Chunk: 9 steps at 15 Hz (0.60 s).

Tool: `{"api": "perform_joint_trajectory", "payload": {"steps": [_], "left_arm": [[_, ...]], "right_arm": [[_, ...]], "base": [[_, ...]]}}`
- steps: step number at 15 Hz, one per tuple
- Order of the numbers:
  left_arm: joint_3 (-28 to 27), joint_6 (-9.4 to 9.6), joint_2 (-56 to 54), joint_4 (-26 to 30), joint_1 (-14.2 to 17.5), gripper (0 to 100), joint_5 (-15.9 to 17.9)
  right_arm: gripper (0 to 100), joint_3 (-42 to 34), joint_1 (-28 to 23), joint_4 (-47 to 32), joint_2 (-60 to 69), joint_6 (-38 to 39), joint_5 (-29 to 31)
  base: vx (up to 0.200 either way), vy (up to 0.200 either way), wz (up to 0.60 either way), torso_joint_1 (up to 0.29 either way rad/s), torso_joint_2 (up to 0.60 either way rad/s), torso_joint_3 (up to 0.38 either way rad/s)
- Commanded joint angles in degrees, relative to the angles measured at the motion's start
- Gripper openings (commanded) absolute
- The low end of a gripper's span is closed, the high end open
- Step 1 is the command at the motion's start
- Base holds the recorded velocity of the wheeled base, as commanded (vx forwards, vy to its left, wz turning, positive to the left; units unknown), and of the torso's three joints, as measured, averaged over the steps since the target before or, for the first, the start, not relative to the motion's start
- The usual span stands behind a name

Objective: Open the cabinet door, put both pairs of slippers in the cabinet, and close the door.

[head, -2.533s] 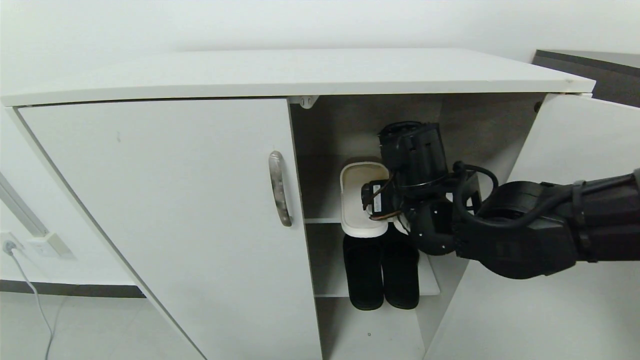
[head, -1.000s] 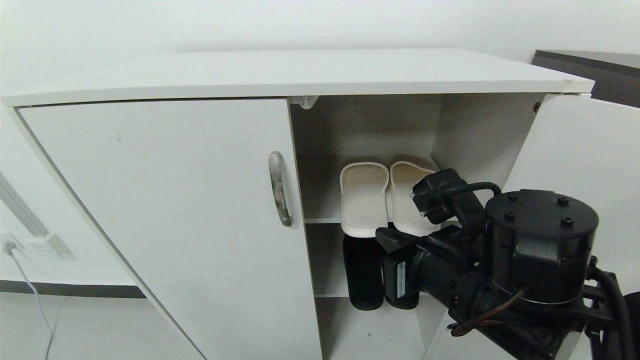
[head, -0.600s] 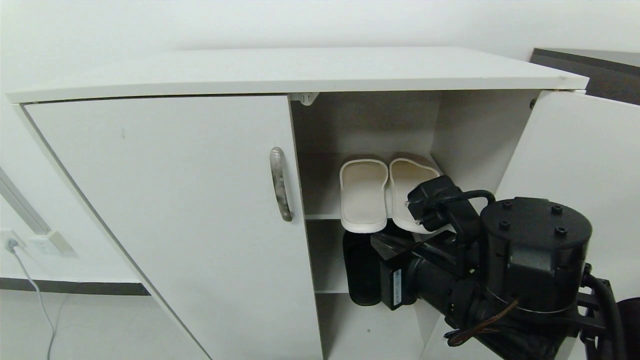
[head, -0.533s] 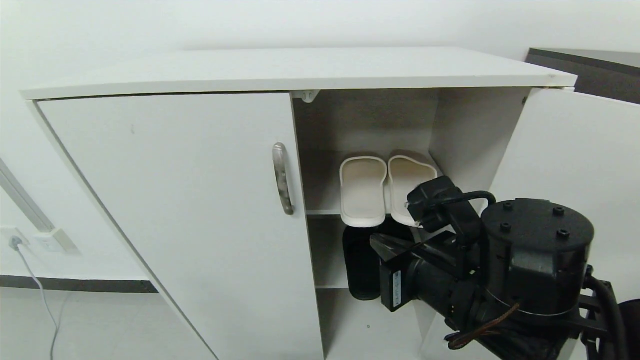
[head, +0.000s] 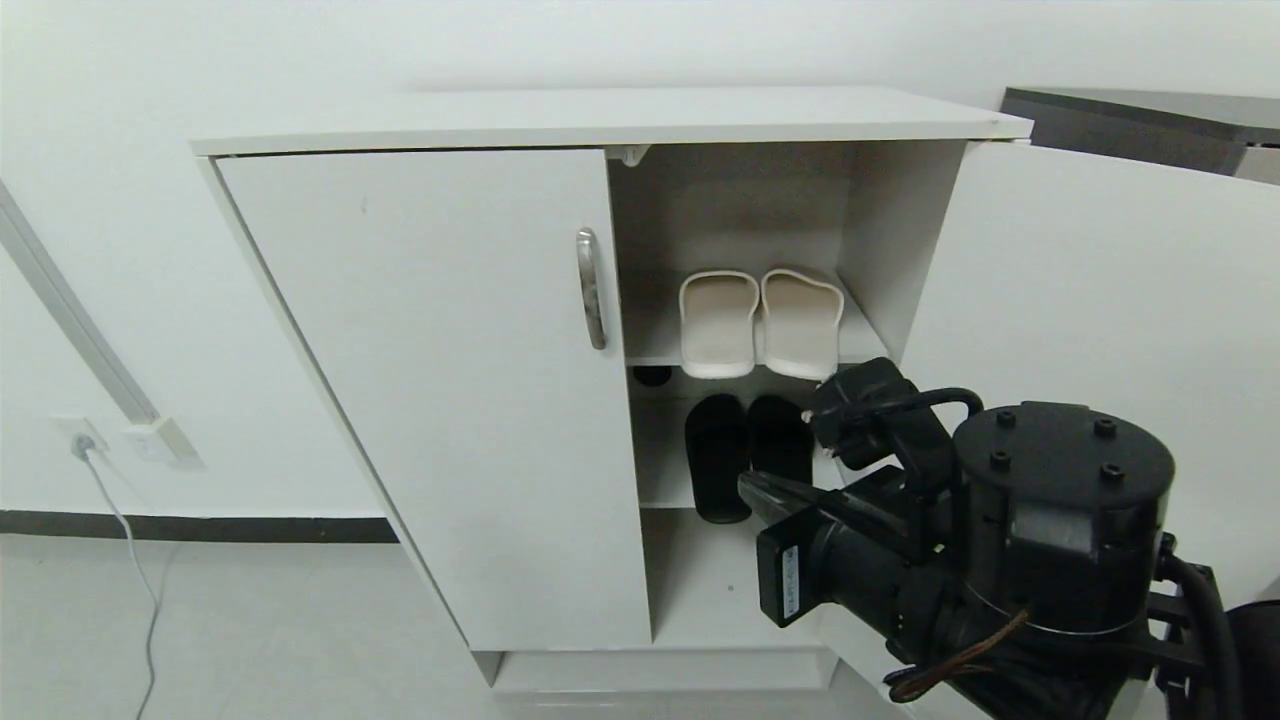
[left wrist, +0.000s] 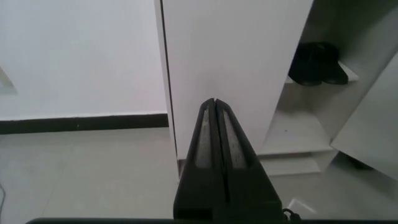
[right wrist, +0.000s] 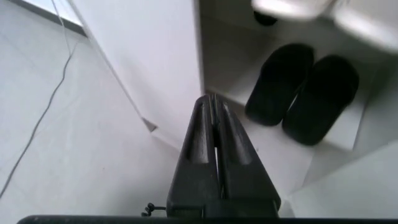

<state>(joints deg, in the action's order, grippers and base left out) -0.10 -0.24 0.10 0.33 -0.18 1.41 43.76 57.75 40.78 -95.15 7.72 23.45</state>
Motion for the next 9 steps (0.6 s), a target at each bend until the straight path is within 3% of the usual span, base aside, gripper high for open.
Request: {"api": "perform_joint_trajectory", "payload": {"steps": [1,7,9], "left_arm": [[0.0,-0.02,0.0,0.0,0.0,0,0.0],[0.0,-0.02,0.0,0.0,0.0,0,0.0],[0.0,-0.11,0.0,0.0,0.0,0,0.0]], "right_arm": [[0,-0.1,-0.2,0.1,-0.9,0.0,0.0],[0,-1.1,-0.6,0.5,-1.3,-1.1,0.0],[0,-1.3,-0.6,1.1,-1.4,-1.2,0.0]], "base": [[-0.200,0.000,0.00,0.002,0.01,0.002],[-0.200,0.000,0.00,0.002,0.01,0.000],[0.000,0.000,0.00,0.000,0.00,0.000]]}}
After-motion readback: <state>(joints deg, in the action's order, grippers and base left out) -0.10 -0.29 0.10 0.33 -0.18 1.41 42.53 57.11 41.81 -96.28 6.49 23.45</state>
